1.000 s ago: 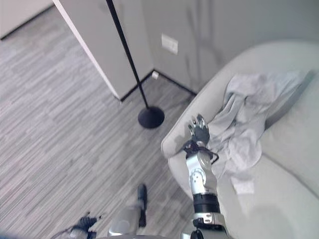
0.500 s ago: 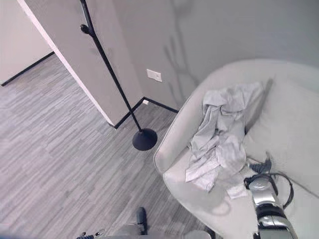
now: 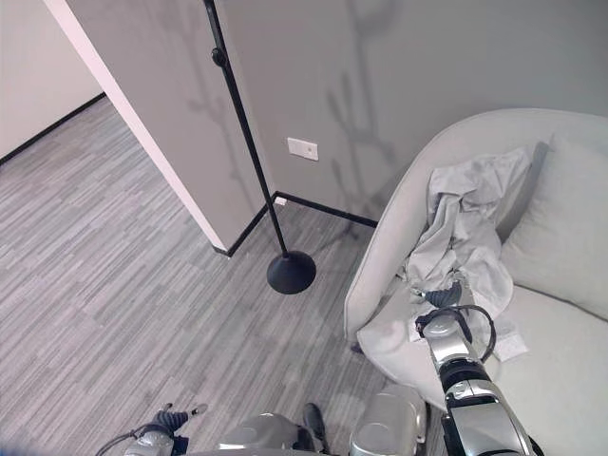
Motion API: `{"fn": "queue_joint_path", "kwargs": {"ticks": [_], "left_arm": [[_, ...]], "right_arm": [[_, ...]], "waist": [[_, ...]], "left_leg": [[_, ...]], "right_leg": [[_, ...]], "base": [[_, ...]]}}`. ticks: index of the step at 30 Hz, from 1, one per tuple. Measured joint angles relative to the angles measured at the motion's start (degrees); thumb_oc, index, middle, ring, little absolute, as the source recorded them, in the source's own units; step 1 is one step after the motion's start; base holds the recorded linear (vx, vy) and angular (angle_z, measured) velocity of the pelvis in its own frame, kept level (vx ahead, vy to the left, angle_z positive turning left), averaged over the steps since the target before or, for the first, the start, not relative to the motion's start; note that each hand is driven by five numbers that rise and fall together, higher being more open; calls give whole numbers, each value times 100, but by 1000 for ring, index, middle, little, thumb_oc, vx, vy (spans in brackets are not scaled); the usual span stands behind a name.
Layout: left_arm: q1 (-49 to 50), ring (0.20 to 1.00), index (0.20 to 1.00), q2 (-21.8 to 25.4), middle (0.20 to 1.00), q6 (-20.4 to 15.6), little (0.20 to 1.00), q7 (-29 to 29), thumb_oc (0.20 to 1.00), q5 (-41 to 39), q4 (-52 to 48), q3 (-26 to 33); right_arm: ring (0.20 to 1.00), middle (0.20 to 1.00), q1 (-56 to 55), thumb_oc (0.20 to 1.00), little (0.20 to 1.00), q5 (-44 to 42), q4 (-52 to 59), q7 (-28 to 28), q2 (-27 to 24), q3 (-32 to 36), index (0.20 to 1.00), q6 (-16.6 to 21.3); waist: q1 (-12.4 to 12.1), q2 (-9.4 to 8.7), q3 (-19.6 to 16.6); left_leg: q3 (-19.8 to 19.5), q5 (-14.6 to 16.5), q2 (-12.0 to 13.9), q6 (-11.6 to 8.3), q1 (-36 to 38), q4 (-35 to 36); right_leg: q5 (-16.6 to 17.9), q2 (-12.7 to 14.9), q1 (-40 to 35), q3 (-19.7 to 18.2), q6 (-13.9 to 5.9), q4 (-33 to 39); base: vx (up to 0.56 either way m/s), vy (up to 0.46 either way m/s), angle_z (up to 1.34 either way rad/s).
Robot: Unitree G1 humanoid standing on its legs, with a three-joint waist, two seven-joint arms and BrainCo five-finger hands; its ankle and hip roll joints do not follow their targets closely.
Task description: Hang the clothes on the sofa on the clothes rack.
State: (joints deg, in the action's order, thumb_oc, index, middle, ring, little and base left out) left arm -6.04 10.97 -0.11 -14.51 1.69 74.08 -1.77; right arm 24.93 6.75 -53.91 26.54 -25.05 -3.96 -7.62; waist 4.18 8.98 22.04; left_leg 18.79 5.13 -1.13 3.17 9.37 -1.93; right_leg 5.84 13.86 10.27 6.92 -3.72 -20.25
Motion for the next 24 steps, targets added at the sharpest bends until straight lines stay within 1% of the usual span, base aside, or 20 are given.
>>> {"fn": "queue_joint_path", "kwargs": {"ticks": [1, 2, 3, 4, 6, 8, 9, 10, 11, 12, 13, 14, 16, 17, 18, 19, 20, 21, 22, 24], "left_arm": [[-101, 1000, 1000, 77, 1000, 31, 1000, 5, 1000, 0, 99, -47], [-150, 1000, 1000, 45, 1000, 10, 1000, 25, 1000, 0, 152, -52], [-140, 1000, 1000, 9, 1000, -22, 1000, 27, 1000, 0, 129, -55], [-211, 1000, 1000, -18, 1000, -67, 1000, 49, 1000, -1, 167, -227], [-330, 1000, 1000, 15, 1000, -75, 1000, 77, 1000, -1, 253, -234], [-554, 1000, 1000, 0, 1000, -115, 1000, 111, 1000, 2, 314, -220], [-501, 1000, 1000, -3, 1000, -123, 1000, 112, 1000, 2, 347, -199], [-266, 1000, 1000, -24, 1000, -115, 1000, 112, 1000, 2, 373, -49], [-60, 1000, 1000, -53, 1000, -97, 1000, 124, 1000, 4, 363, -38], [140, 1000, 1000, -96, 1000, -92, 1000, 143, 1000, 5, 331, -38], [332, 1000, 1000, -147, 1000, -88, 1000, 157, 1000, 13, 265, -37], [499, 1000, 1000, -324, 1000, -88, 1000, 196, 1000, 149, 132, -41], [392, 1000, 1000, -619, 1000, -103, 1000, 257, 1000, 228, -195, -56], [204, 1000, 1000, -673, 1000, -119, 1000, 279, 1000, 242, -340, -74], [17, 1000, 1000, -665, 1000, -162, 1000, 280, 1000, 370, -433, -111], [-172, 1000, 1000, -665, 1000, -177, 1000, 283, 1000, 470, -434, -120], [-276, 1000, 1000, -649, 1000, -170, 1000, 289, 1000, 654, -488, -424], [-325, 1000, 1000, -614, 1000, -168, 1000, 292, 1000, 937, -559, -741], [-403, 1000, 1000, -601, 1000, -183, 1000, 292, 1000, 1108, -585, -882], [-364, 1000, 1000, -601, 1000, -189, 1000, 346, 1000, 1303, -609, -957]], "right_arm": [[1000, 1000, 132, 1000, 1000, 3, -80, 27, -58, 9, 1000, 73], [1000, 1000, 102, 1000, 1000, -4, -256, 65, -185, 65, 1000, 37], [1000, 1000, 69, 1000, 1000, -6, -362, 73, -244, 65, 1000, 9], [1000, 1000, 22, 1000, 1000, -11, -435, 80, -437, 53, 1000, -39], [1000, 1000, 50, 1000, 1000, -10, -398, 81, -480, 134, 1000, -41], [1000, 1000, 129, 1000, 1000, -11, -473, 106, -761, 296, 1000, -49], [1000, 1000, 256, 1000, 1000, -11, -450, 113, -851, 296, 1000, -48], [1000, 1000, 381, 1000, 1000, -10, -332, 114, -861, 287, 1000, 0], [1000, 1000, 352, 1000, 1000, -6, -184, 116, -881, 285, 1000, 43], [1000, 1000, 299, 1000, 1000, 1, -187, 117, -951, 288, 1000, 64], [1000, 1000, 283, 1000, 1000, 3, -189, 123, -1026, 271, 1000, 70], [1000, 1000, 312, 1000, 1000, 0, -224, 128, -1209, 260, 1000, 92], [1000, 1000, 514, 1000, 1000, 0, -284, 158, -1656, 208, 1000, 99], [1000, 1000, 645, 1000, 1000, -1, -285, 203, -1874, 217, 1000, 102], [1000, 1000, 816, 1000, 1000, -2, -283, 313, -1954, 261, 1000, 109], [1000, 1000, 917, 1000, 1000, -6, -282, 406, -1975, 285, 1000, 108], [1000, 1000, 993, 1000, 1000, -28, -291, 444, -1897, 237, 1000, 100], [1000, 1000, 1107, 1000, 1000, -163, -279, 436, -1835, 236, 1000, 120], [1000, 1000, 1145, 1000, 1000, -251, -289, 421, -1803, 256, 1000, 137], [1000, 1000, 1330, 1000, 1000, -888, -471, 376, -1477, 682, 1000, 218]], "waist": [[105, -210, 147], [279, -327, 234], [396, -324, 227], [540, -167, 263], [480, 8, 347], [493, 242, 435], [453, 345, 422], [416, 396, 398], [420, 417, 383], [437, 427, 371], [381, 438, 350], [387, 634, 238], [426, 853, 204], [468, 895, 211], [511, 893, 213], [560, 887, 217], [681, 897, 211], [753, 912, 200], [766, 915, 197], [752, 909, 223]], "left_leg": [[-122, 5, -151, 527, 194, -101], [-261, 90, -310, 487, 281, -107], [-333, 119, -331, 507, 304, -124], [-481, 78, -288, 571, 274, -146], [-599, 53, -174, 597, 290, -119], [-1015, 39, -229, 560, 256, -85], [-1061, 44, -241, 521, 279, 5], [-1074, 61, -213, 406, 280, 91], [-1144, 54, -184, 279, 315, 164], [-1219, 57, -151, 148, 395, 265], [-1202, 69, -116, -31, 525, 401], [-1198, -42, 21, -227, 520, 593], [-1187, -164, 187, -402, 454, 683], [-1208, -164, 187, -403, 333, 686], [-1218, -156, 183, -414, 141, 690], [-1215, -176, 190, -431, -40, 692], [-1196, -256, 237, -502, -235, 691], [-1191, -282, 239, -507, -380, 689], [-1183, -307, 235, -506, -512, 690], [-1154, -329, 252, -516, -579, 690]], "right_leg": [[115, -141, -88, 13, -251, 1270], [603, -165, -336, 55, 45, 2442], [704, -146, -430, 78, 61, 2529], [754, -126, -549, -20, 45, 2584], [745, -104, -710, 3, 38, 2484], [817, 261, -995, 24, -67, 2577], [816, 276, -1092, 39, -67, 2573], [815, 272, -1127, 36, -60, 2578], [819, 264, -1198, 32, -65, 2579], [902, 204, -1358, 35, 6, 2577], [835, 149, -1507, 105, -71, 2550], [598, 12, -1474, 219, -196, 2546], [475, -151, -1381, 333, -192, 2546], [392, -140, -1291, 323, -241, 2547], [323, -126, -1100, 289, -220, 2548], [403, -127, -902, 285, -292, 2545], [444, -170, -704, 280, -331, 2546], [459, -171, -538, 260, -325, 2543], [503, -173, -410, 252, -314, 2541], [467, -189, -252, 184, -327, 2458]], "base": [[117, -20, -7], [29, -35, 31], [32, -26, 70], [12, -84, 55], [28, -144, 40], [106, -141, 80], [178, -167, 49], [171, -134, 15], [217, -164, 17], [180, -125, 12], [160, -129, 11], [106, -133, 1], [72, -164, -2], [24, -129, -4], [7, -116, 5], [51, -157, 1], [53, -123, -2], [106, -114, -5], [161, -60, -13], [163, -40, -11]]}}
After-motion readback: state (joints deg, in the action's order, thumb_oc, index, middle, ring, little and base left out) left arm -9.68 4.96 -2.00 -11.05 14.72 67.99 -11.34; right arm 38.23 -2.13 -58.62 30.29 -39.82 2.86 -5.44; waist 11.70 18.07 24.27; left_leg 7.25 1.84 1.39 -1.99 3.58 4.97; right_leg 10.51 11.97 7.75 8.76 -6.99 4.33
